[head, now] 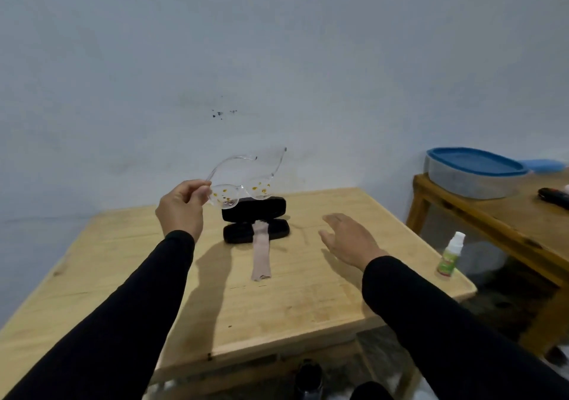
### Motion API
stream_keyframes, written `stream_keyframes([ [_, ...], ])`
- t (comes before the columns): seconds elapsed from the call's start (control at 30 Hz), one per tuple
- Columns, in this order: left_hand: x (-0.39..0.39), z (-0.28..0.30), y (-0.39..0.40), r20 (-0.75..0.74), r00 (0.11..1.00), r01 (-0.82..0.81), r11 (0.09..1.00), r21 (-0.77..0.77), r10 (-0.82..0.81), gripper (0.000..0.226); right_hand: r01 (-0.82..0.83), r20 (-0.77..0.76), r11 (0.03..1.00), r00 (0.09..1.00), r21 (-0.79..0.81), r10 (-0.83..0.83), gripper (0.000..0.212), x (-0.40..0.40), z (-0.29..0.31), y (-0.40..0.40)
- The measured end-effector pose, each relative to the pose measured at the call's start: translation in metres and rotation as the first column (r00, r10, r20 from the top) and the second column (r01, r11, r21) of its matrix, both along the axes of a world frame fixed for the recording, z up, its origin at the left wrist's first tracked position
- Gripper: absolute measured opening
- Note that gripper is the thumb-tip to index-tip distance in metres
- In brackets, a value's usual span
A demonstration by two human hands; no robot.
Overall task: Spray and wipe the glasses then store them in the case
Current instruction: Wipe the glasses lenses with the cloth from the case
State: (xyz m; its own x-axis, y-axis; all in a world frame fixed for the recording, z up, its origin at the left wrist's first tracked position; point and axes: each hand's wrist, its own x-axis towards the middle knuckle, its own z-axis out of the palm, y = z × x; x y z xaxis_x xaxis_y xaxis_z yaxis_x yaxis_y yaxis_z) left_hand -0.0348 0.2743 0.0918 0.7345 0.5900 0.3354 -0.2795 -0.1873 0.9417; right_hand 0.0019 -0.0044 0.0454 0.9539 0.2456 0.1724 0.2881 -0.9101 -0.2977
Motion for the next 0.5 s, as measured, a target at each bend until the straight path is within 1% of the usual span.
stream_keyframes([
  [0.07, -0.007, -0.003, 0.019, -0.008, 0.999, -0.046, 0.999, 0.0, 0.046, 0.012, -0.036, -0.005, 0.998, 0.999, 0.046, 0.036, 0.046, 0.003, -0.009, 0.03],
  [0.17, -0.017, -0.007, 0.046, -0.032, 0.993, -0.113, 0.994, 0.001, 0.113, 0.013, -0.148, 0.02, 0.989, 0.989, 0.015, 0.148, 0.04, 0.007, -0.017, 0.068],
  [0.23, -0.023, -0.011, 0.062, -0.046, 0.988, -0.148, 0.989, -0.003, 0.147, 0.012, -0.177, 0.007, 0.979, 0.984, 0.1, 0.177, 0.042, 0.009, -0.018, 0.086],
  [0.3, -0.027, -0.016, 0.076, -0.06, 0.981, -0.186, 0.983, 0.0, 0.185, 0.013, -0.218, 0.021, 0.966, 0.976, 0.141, 0.217, 0.043, 0.016, -0.018, 0.1],
  [0.4, -0.027, -0.025, 0.092, -0.08, 0.969, -0.233, 0.972, -0.002, 0.233, 0.014, -0.264, 0.024, 0.956, 0.965, 0.127, 0.263, 0.042, 0.03, -0.02, 0.115],
  [0.5, -0.024, -0.032, 0.103, -0.106, 0.962, -0.254, 0.967, -0.009, 0.252, 0.015, -0.271, 0.009, 0.954, 0.962, 0.131, 0.272, 0.04, 0.047, -0.025, 0.123],
])
